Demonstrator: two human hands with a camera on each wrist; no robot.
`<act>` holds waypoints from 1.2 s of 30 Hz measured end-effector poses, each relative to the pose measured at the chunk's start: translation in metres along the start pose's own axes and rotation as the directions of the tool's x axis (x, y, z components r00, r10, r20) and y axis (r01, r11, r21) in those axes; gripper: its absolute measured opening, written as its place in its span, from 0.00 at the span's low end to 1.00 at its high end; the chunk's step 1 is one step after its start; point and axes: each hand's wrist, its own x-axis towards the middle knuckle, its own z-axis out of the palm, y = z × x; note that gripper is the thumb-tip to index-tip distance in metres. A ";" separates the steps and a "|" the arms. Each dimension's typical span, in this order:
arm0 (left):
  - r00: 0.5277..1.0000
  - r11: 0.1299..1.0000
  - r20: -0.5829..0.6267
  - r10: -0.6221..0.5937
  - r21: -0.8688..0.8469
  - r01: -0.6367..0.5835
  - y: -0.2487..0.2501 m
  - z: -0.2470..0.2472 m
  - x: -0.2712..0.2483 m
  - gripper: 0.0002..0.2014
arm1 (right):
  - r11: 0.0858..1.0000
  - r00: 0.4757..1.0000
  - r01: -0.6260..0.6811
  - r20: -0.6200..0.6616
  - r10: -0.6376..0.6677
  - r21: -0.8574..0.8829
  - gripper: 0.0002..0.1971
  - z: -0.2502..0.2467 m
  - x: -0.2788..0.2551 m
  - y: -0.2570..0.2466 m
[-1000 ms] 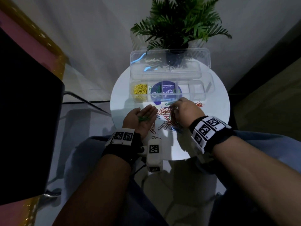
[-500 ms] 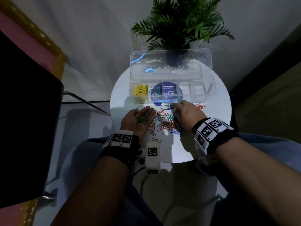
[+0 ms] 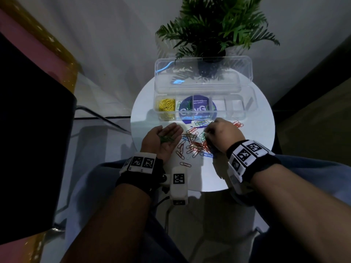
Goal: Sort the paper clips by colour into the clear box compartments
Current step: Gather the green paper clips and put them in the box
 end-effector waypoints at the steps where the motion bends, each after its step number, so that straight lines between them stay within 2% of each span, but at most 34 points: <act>1: 1.000 1.000 0.003 -0.003 0.001 0.003 0.000 0.000 0.000 0.20 | 1.000 0.999 -0.028 -0.023 0.028 0.007 0.11 0.000 0.000 0.003; 4: 1.000 1.000 0.001 -0.008 0.007 0.008 0.000 -0.001 0.001 0.20 | 0.998 0.996 -0.050 -0.076 0.052 0.026 0.12 0.000 -0.001 0.009; 7: 1.000 1.000 0.003 -0.004 0.006 0.004 0.000 -0.001 0.001 0.20 | 0.997 0.995 0.071 -0.074 -0.068 0.043 0.11 0.000 -0.003 0.005; 10: 1.000 1.000 0.004 -0.005 0.005 0.005 -0.001 0.000 0.000 0.20 | 0.987 0.987 0.159 0.011 -0.159 -0.036 0.16 -0.001 0.001 0.000; 12: 1.000 1.000 0.002 -0.003 0.002 0.003 0.000 0.000 0.000 0.20 | 0.986 0.989 0.144 0.052 -0.140 -0.080 0.18 -0.003 0.007 -0.001; 18: 1.000 1.000 -0.007 0.001 0.009 -0.001 0.000 0.000 0.000 0.21 | 0.994 0.995 0.086 0.063 -0.082 -0.067 0.09 -0.005 0.010 -0.001; 22: 1.000 1.000 -0.014 -0.003 0.002 0.003 -0.001 0.000 0.002 0.21 | 0.995 0.992 0.088 0.097 -0.082 -0.054 0.10 -0.002 0.008 0.001; 25: 1.000 1.000 -0.023 -0.004 0.005 0.004 -0.001 -0.001 0.003 0.21 | 0.991 0.995 0.096 0.004 -0.096 0.093 0.07 -0.004 0.003 0.003; 27: 1.000 1.000 -0.028 0.004 0.005 -0.004 -0.001 -0.002 0.003 0.21 | 0.965 0.998 0.060 -0.045 -0.050 0.255 0.04 -0.009 0.000 0.003; 29: 1.000 1.000 -0.027 0.013 0.005 -0.013 -0.001 -0.003 0.005 0.21 | 0.910 0.999 0.024 -0.034 -0.011 0.414 0.02 -0.015 -0.002 0.001; 31: 1.000 1.000 -0.021 0.008 -0.002 -0.008 -0.001 -0.004 0.006 0.21 | 0.834 1.000 0.014 0.001 -0.017 0.552 0.07 -0.021 -0.004 -0.005; 34: 1.000 1.000 0.006 -0.007 0.006 0.007 -0.004 -0.001 0.008 0.21 | 0.751 0.995 0.061 0.019 -0.097 0.658 0.07 -0.029 -0.007 -0.020; 36: 0.999 1.000 0.029 -0.016 0.013 0.015 -0.007 0.003 0.007 0.21 | 0.773 0.979 0.173 -0.022 -0.202 0.610 0.06 -0.033 -0.009 -0.035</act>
